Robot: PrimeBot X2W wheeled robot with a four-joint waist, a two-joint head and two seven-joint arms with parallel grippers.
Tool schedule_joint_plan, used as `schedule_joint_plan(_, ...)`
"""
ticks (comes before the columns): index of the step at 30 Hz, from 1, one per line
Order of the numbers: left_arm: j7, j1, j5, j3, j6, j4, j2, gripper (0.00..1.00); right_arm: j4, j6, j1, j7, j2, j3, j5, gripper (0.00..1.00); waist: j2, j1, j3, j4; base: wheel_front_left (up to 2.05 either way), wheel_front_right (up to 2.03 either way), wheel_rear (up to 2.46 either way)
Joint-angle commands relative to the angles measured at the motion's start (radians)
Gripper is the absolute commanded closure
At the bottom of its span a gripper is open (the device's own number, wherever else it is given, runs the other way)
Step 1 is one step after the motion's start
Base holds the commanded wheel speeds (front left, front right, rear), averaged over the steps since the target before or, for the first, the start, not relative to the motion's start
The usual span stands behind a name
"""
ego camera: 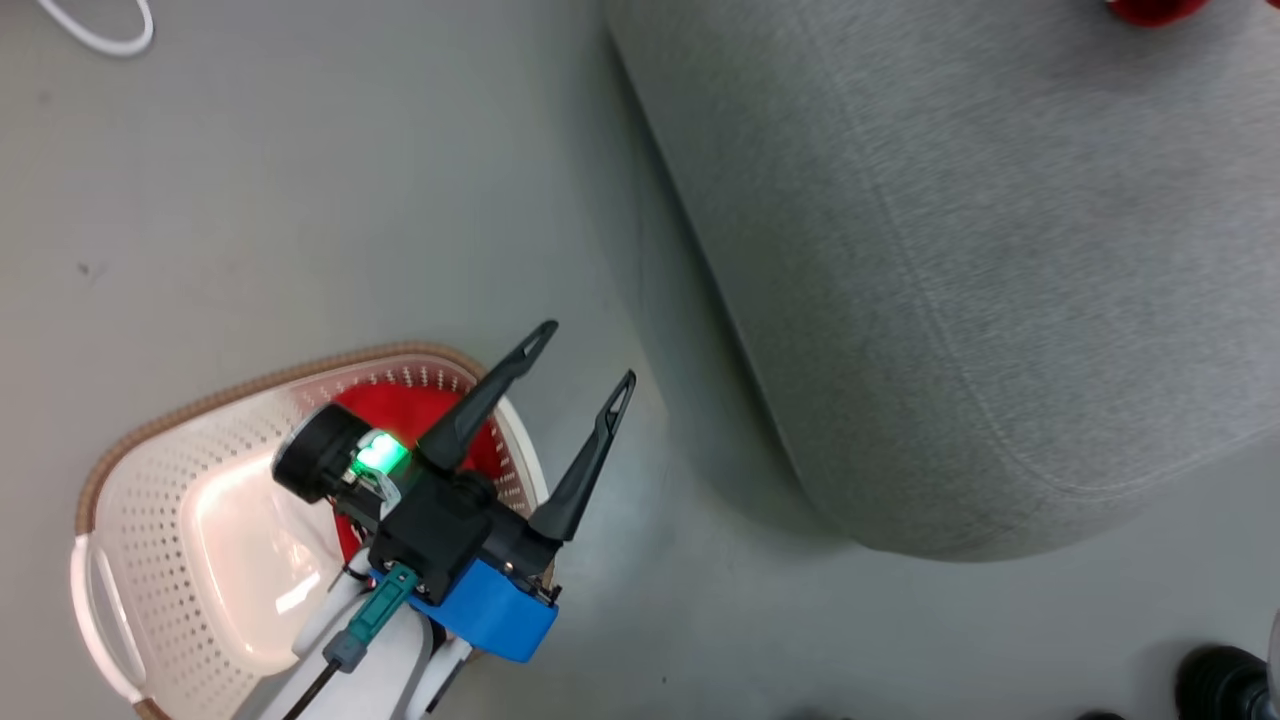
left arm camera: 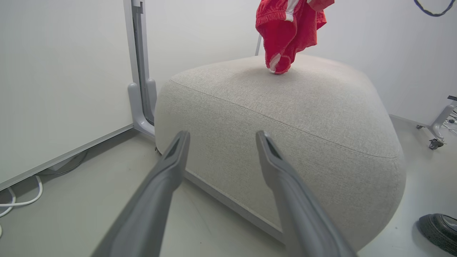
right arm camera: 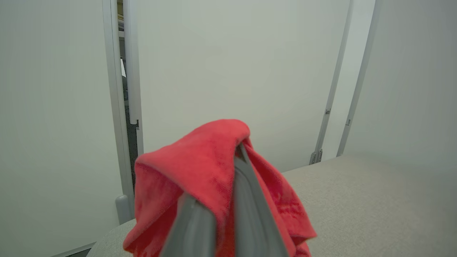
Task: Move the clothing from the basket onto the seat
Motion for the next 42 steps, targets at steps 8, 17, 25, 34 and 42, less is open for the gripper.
schedule_joint_plan(8,-0.003,-0.063,0.019,-0.036,-0.001,-0.079,0.05,0.0,0.1,0.0,0.019,-0.017,0.005,-0.195,-0.038,1.0,0.0,-0.0003,0.16,0.065,0.0,0.0,0.0)
schedule_joint_plan(17,-0.003,-0.061,0.005,-0.037,-0.001,-0.074,0.067,0.0,0.238,0.0,0.019,-0.031,0.045,-0.262,-0.115,1.0,0.0,-0.0003,0.167,0.059,0.0,0.0,0.0)
schedule_joint_plan(25,-0.003,-0.079,-0.011,-0.051,-0.001,-0.054,0.056,0.0,0.292,0.0,0.011,-0.048,0.035,-0.262,-0.146,0.06,0.0,-0.0003,0.144,0.067,0.0,0.0,0.0)
schedule_joint_plan(34,-0.003,-0.069,-0.052,-0.058,-0.001,-0.004,-0.005,0.0,0.3,0.0,0.068,-0.056,0.005,-0.23,-0.149,0.0,0.0,-0.0003,0.05,0.106,0.0,0.0,0.0)
schedule_joint_plan(42,-0.003,-0.033,-0.079,-0.054,-0.001,0.059,-0.075,0.0,0.268,0.0,0.184,-0.051,-0.036,-0.175,-0.136,0.0,0.0,-0.0003,-0.101,0.168,0.0,0.0,0.0)
